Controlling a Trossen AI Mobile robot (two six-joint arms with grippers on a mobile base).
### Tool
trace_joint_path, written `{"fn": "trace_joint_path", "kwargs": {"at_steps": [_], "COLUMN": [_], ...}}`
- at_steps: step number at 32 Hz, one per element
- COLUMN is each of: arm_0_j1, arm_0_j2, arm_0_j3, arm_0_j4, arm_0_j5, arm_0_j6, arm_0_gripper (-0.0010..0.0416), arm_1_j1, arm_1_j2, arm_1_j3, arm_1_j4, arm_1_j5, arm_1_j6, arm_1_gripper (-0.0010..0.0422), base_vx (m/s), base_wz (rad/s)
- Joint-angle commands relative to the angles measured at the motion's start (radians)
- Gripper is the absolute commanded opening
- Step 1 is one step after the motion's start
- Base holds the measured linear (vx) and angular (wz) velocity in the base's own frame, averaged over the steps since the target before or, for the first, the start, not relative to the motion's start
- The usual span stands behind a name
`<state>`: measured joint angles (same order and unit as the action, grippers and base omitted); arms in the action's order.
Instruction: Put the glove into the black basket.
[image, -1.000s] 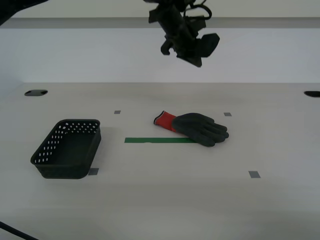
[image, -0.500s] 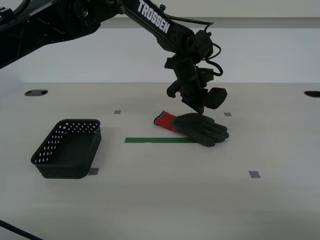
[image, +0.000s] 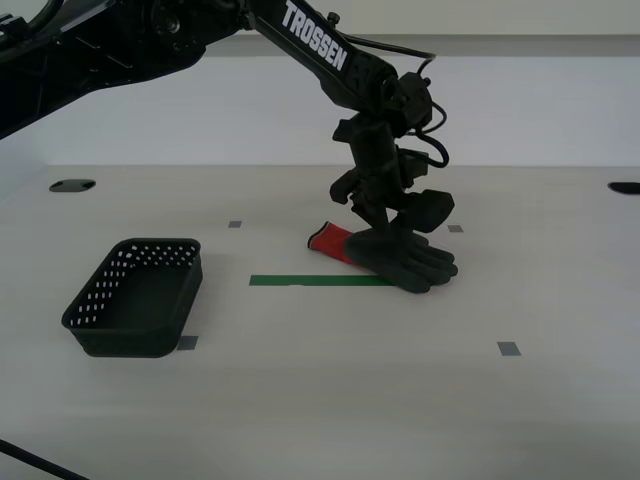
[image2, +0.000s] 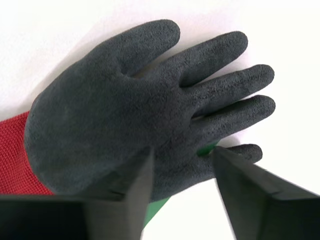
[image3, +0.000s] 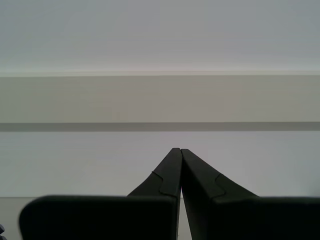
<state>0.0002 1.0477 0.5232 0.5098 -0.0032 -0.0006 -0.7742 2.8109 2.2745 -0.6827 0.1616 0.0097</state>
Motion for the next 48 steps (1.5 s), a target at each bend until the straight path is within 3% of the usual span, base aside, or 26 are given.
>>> {"fn": "trace_joint_path", "kwargs": {"at_steps": [1, 2, 5, 6, 13, 16, 30, 33, 34, 35, 36, 38, 39, 40, 43, 48], "arm_0_j1": [0.0, 0.0, 0.0, 0.0, 0.0, 0.0, 0.0, 0.0, 0.0, 0.0, 0.0, 0.0, 0.0, 0.0, 0.0, 0.0], "arm_0_j2": [0.0, 0.0, 0.0, 0.0, 0.0, 0.0, 0.0, 0.0, 0.0, 0.0, 0.0, 0.0, 0.0, 0.0, 0.0, 0.0], "arm_0_j3": [0.001, 0.001, 0.001, 0.001, 0.001, 0.001, 0.001, 0.001, 0.001, 0.001, 0.001, 0.001, 0.001, 0.001, 0.001, 0.001], "arm_0_j4": [0.002, 0.002, 0.002, 0.002, 0.002, 0.002, 0.005, 0.002, 0.001, 0.0, 0.002, 0.0, 0.001, 0.001, 0.001, -0.004], "arm_0_j5": [0.0, 0.0, 0.0, 0.0, 0.0, 0.0, 0.0, 0.0, 0.0, 0.0, 0.0, 0.0, 0.0, 0.0, 0.0, 0.0], "arm_0_j6": [0.0, 0.0, 0.0, 0.0, 0.0, 0.0, 0.0, 0.0, 0.0, 0.0, 0.0, 0.0, 0.0, 0.0, 0.0, 0.0], "arm_0_gripper": [0.0001, 0.0, 0.0001, 0.0001, 0.0001, 0.0001, 0.0, 0.0001, 0.0001, 0.0001, 0.0001, 0.0001, 0.0001, 0.0001, 0.0001, 0.0001], "arm_1_j1": [-0.002, -0.004, -0.016, -0.018, -0.031, -0.035, -0.039, -0.04, -0.042, -0.05, -0.055, -0.054, -0.054, -0.054, -0.053, -0.053], "arm_1_j2": [-0.001, -0.001, -0.001, -0.001, -0.001, -0.001, 0.02, 0.088, 0.1, 0.103, 0.103, 0.102, 0.102, 0.102, 0.102, 0.034], "arm_1_j3": [-0.046, -0.057, -0.078, -0.08, -0.094, -0.12, -0.125, -0.1, -0.09, -0.075, -0.067, -0.049, -0.016, 0.009, 0.089, 0.074], "arm_1_j4": [0.042, 0.054, 0.076, 0.076, 0.083, 0.097, 0.113, 0.04, 0.018, -0.005, 0.002, 0.008, -0.003, -0.016, -0.063, -0.062], "arm_1_j5": [-0.024, -0.028, -0.142, -0.157, -0.154, -0.097, -0.103, -0.089, -0.11, -0.165, -0.183, -0.179, -0.171, -0.168, -0.164, -0.157], "arm_1_j6": [-0.01, -0.016, -0.03, -0.03, -0.044, -0.069, -0.109, -0.138, -0.126, -0.096, -0.069, -0.068, -0.055, -0.033, -0.021, 0.02], "arm_1_gripper": [0.0251, 0.027, 0.0306, 0.0307, 0.027, 0.0255, 0.0253, 0.0229, 0.0221, 0.0203, 0.0171, 0.0118, 0.0026, -0.0005, 0.0, -0.0002], "base_vx": [0.0, 0.0, 0.0, 0.0, 0.0, 0.0, 0.0, 0.0, 0.0, 0.0, 0.0, 0.0, 0.0, 0.0, 0.0, 0.0], "base_wz": [0.0, 0.0, 0.0, 0.0, 0.0, 0.0, 0.0, 0.0, 0.0, 0.0, 0.0, 0.0, 0.0, 0.0, 0.0, 0.0]}}
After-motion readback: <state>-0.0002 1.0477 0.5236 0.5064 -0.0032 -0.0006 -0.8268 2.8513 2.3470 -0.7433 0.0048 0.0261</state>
